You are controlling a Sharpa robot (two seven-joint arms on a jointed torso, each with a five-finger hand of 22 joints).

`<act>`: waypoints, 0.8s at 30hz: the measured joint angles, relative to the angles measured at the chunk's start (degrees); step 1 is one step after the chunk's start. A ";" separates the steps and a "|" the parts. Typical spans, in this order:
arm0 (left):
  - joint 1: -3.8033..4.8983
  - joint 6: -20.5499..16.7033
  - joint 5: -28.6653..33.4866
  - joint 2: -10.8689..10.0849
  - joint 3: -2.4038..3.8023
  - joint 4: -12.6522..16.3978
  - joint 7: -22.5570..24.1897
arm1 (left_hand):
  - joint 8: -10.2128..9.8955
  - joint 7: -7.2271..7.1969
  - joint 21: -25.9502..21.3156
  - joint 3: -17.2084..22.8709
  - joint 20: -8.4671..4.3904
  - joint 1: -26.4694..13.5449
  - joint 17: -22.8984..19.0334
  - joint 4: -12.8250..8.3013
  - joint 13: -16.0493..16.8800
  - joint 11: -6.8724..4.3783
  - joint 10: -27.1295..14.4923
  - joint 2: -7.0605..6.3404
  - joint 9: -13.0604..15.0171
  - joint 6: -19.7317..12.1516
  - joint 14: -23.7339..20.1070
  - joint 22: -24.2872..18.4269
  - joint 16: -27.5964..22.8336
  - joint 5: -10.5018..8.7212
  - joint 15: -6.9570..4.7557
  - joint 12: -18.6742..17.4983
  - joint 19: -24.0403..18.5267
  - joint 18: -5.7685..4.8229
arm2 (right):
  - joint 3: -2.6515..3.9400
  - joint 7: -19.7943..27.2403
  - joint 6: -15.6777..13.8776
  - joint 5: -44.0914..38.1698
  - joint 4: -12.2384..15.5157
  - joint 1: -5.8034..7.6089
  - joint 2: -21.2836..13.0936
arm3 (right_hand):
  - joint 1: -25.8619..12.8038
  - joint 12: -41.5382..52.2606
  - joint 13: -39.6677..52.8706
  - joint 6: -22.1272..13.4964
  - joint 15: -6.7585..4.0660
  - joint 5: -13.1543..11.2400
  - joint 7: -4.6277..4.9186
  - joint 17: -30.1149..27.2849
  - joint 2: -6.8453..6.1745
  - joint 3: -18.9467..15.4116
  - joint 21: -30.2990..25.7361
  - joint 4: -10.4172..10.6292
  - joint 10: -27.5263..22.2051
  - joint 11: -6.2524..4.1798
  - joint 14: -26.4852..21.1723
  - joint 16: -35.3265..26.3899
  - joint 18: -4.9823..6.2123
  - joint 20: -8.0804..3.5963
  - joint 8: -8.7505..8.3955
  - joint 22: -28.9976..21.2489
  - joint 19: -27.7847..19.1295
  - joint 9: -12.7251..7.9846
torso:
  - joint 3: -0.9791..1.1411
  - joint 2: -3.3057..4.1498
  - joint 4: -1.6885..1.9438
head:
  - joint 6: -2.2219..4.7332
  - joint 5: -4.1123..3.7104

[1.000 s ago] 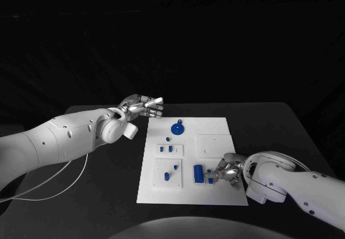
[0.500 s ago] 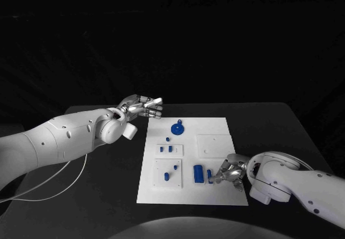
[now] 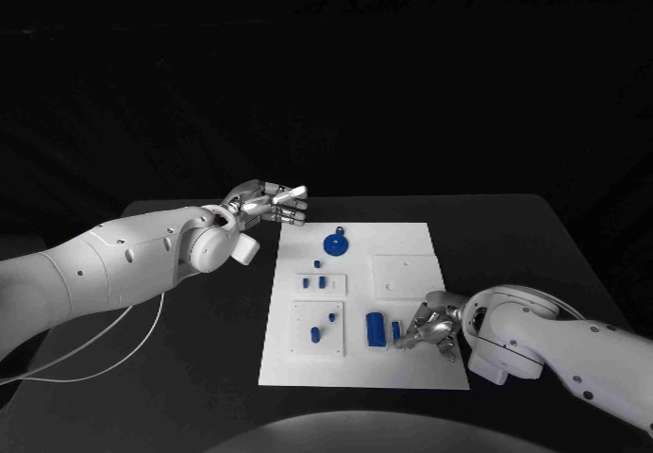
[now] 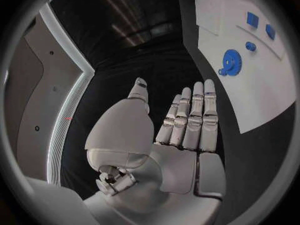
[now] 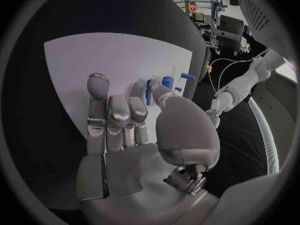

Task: Assemble the parts on the task board

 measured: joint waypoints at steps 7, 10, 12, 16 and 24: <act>0.00 0.02 -0.02 -0.09 -0.01 0.03 -0.03 | 0.00 0.00 0.00 0.00 0.00 0.00 0.00 0.00 0.00 0.00 0.00 0.00 0.00 0.00 0.00 0.00 0.00 0.00 0.00 0.00 0.00 0.00 | 0.01 -0.01 -0.12 -0.24 -0.18 0.01 0.13 | -1.54 0.00 0.04 0.19 0.00 0.00 -0.01 0.00 -1.12 0.55 0.00 0.81 0.00 0.00 -0.01 0.00 0.00 0.00 0.12 -0.05 0.00 0.18 | 0.00 0.01 -0.05 | 0.19 0.14; 0.00 0.04 -0.03 -0.10 -0.01 0.03 -0.04 | 0.00 0.11 0.00 0.00 0.00 -0.21 -0.01 0.00 0.00 0.00 0.00 0.20 -0.03 -0.76 0.00 0.00 0.00 0.00 0.00 0.00 0.00 0.00 | 0.10 0.22 -0.09 -0.04 0.09 -0.02 -0.31 | -3.19 0.00 0.04 0.16 0.01 0.00 -0.01 -0.05 -2.02 -0.39 0.00 2.36 0.00 0.00 0.00 0.00 0.00 0.00 0.08 -0.10 0.00 0.42 | -0.01 0.01 -0.07 | 0.55 -0.13; 0.00 0.05 -0.03 -0.11 -0.01 0.03 -0.04 | 0.00 0.17 0.00 0.00 0.00 -0.27 -0.01 0.00 0.00 0.00 0.00 0.26 -0.07 -0.87 0.00 0.00 0.00 0.00 0.00 0.00 0.00 0.00 | 0.67 0.41 0.01 0.28 0.45 -0.12 -0.86 | -4.17 0.00 0.04 0.03 0.01 0.00 0.08 -0.08 -3.01 -2.38 0.00 3.94 0.00 0.00 -0.01 -0.21 0.00 0.00 -0.02 -0.19 0.00 0.76 | -0.02 0.00 -0.09 | 0.95 -0.39; 0.00 0.04 -0.03 -0.03 -0.02 -0.21 -0.04 | 0.00 0.17 0.09 -0.16 0.00 -0.10 -0.01 -0.16 0.00 0.00 0.00 0.43 -0.07 -0.86 0.00 0.00 0.00 0.00 0.00 0.00 0.00 0.00 | 2.59 1.20 0.42 1.28 0.94 -0.07 -1.60 | -3.99 -1.37 -0.54 -1.00 -0.22 0.00 0.86 -0.76 -3.20 -7.54 -1.35 7.84 -0.40 0.31 -0.27 -1.32 0.00 0.00 -0.03 -0.84 0.00 1.17 | -0.14 -0.13 -0.16 | 1.77 -0.86; -0.01 -0.14 -0.14 1.61 -0.02 -3.08 0.10 | 0.00 0.17 0.23 -0.58 0.00 0.42 -0.01 -0.90 0.00 0.00 0.00 1.13 -0.07 -0.86 0.00 0.00 0.00 0.00 0.00 0.00 0.00 0.00 | 6.64 5.81 0.97 4.76 -2.70 1.47 -0.95 | -1.42 -6.12 -5.50 -3.95 0.28 13.46 1.80 -4.45 7.18 -28.37 -9.76 2.87 -2.79 1.11 -1.37 -6.34 0.00 0.33 -0.02 -5.54 -0.11 -1.47 | -0.82 -0.77 -0.34 | 4.35 -1.75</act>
